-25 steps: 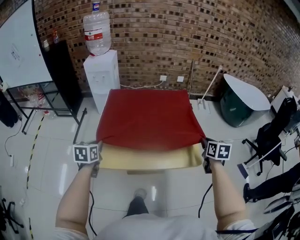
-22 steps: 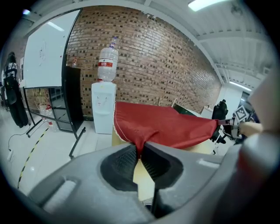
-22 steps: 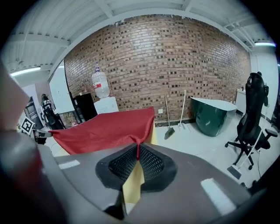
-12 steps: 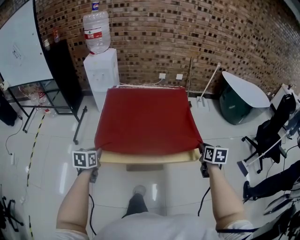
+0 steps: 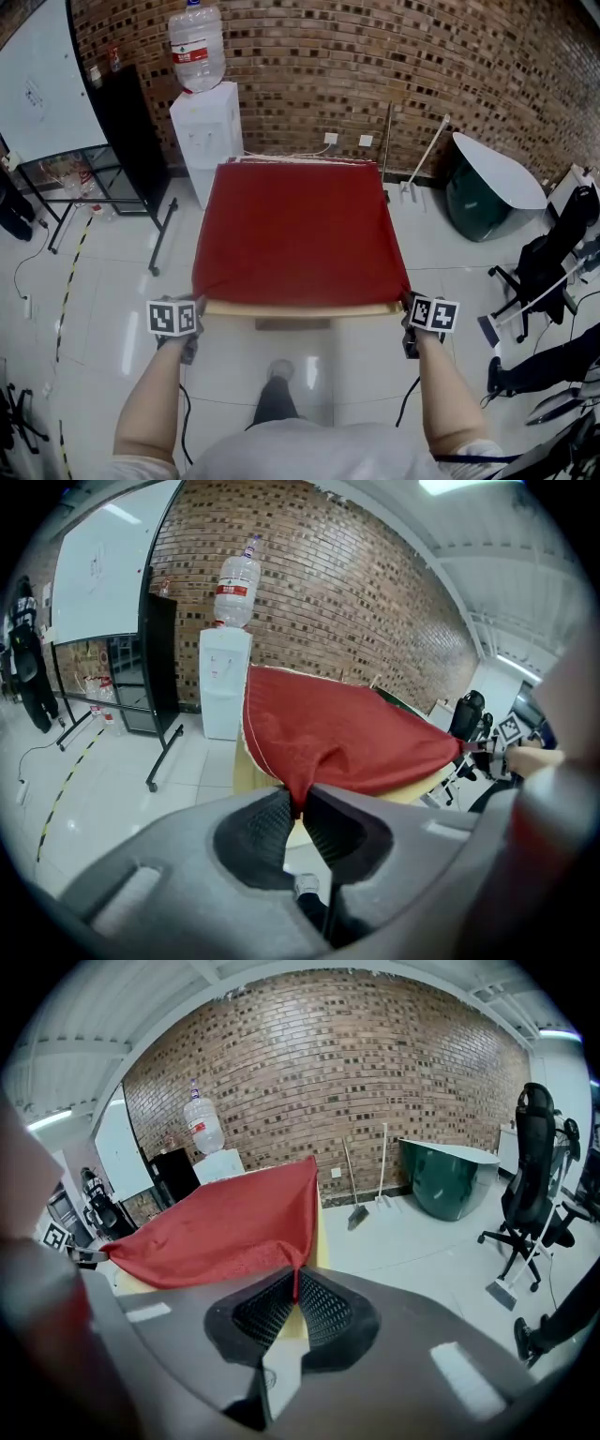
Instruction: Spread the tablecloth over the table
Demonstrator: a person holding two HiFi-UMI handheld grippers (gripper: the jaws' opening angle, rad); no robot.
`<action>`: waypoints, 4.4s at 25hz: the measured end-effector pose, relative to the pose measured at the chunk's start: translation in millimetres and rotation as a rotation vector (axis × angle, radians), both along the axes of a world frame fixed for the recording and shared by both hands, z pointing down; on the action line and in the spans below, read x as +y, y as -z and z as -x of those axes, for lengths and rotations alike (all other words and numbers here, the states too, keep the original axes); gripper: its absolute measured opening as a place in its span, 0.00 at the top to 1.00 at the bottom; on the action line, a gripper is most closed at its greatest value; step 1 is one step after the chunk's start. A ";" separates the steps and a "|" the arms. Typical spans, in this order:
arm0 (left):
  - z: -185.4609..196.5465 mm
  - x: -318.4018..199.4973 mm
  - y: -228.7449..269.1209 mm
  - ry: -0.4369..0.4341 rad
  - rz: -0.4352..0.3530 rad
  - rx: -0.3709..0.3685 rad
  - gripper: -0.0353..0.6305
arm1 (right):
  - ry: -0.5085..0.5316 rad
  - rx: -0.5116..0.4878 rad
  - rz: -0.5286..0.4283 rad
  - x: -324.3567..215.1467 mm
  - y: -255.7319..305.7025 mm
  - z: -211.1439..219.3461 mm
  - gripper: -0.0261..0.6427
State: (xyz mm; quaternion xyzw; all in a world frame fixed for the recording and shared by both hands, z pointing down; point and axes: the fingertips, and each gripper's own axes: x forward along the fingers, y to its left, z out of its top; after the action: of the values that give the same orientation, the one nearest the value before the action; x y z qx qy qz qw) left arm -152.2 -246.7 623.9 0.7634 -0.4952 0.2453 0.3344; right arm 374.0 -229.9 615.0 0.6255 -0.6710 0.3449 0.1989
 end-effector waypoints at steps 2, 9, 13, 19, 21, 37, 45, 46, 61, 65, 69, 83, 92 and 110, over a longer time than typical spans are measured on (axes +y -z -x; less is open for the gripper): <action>0.8 4.9 -4.2 -0.007 0.007 -0.015 0.91 | -0.005 -0.009 0.005 6.0 -5.1 -0.4 0.94; 2.7 15.3 -20.4 0.013 0.042 -0.013 0.91 | -0.014 0.001 0.031 19.6 -25.4 -1.1 0.94; -1.2 22.4 -25.3 0.015 0.054 0.002 0.91 | -0.015 0.006 0.031 21.5 -29.6 -5.9 0.94; 3.4 30.0 -28.4 0.015 0.059 -0.022 0.84 | 0.009 0.027 0.021 23.9 -30.9 -11.3 0.85; 9.6 34.8 -29.0 0.030 0.063 -0.014 0.78 | 0.004 0.022 0.024 29.4 -30.3 -16.7 0.76; 8.9 71.1 49.7 0.139 -0.161 0.111 0.94 | -0.060 0.007 -0.156 91.4 50.0 -45.9 0.96; -62.4 131.2 110.0 -0.006 -0.280 0.175 0.94 | 0.139 -0.053 -0.245 147.6 96.0 15.3 0.96; -69.6 140.4 115.1 -0.024 -0.285 0.183 0.94 | 0.162 -0.054 -0.241 156.5 97.6 21.9 0.96; -88.0 270.9 111.5 -0.207 -0.262 0.266 0.94 | 0.377 -0.094 -0.154 287.6 67.0 179.1 0.96; -62.0 333.5 123.8 -0.273 -0.259 0.320 0.94 | 0.469 -0.148 -0.196 339.9 96.1 255.5 0.96; -45.7 406.9 138.8 -0.407 -0.224 0.403 0.94 | 0.513 -0.210 -0.230 402.6 127.8 318.1 0.96; -59.7 545.7 198.5 -0.561 -0.275 0.489 0.94 | 0.562 -0.253 -0.280 533.4 173.3 366.9 0.96; -96.0 651.9 201.0 -0.559 -0.283 0.509 0.94 | 0.591 -0.288 -0.311 641.1 175.3 347.0 0.96; -127.7 741.9 231.9 -0.566 -0.391 0.425 0.94 | 0.644 -0.257 -0.400 731.0 207.9 314.9 0.96</action>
State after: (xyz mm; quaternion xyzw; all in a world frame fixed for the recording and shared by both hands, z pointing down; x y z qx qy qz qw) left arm -24.5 495.3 392.0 0.9526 -0.2224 0.0657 0.1970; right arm 59.1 501.1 407.1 0.3613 -0.9060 0.2030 0.0856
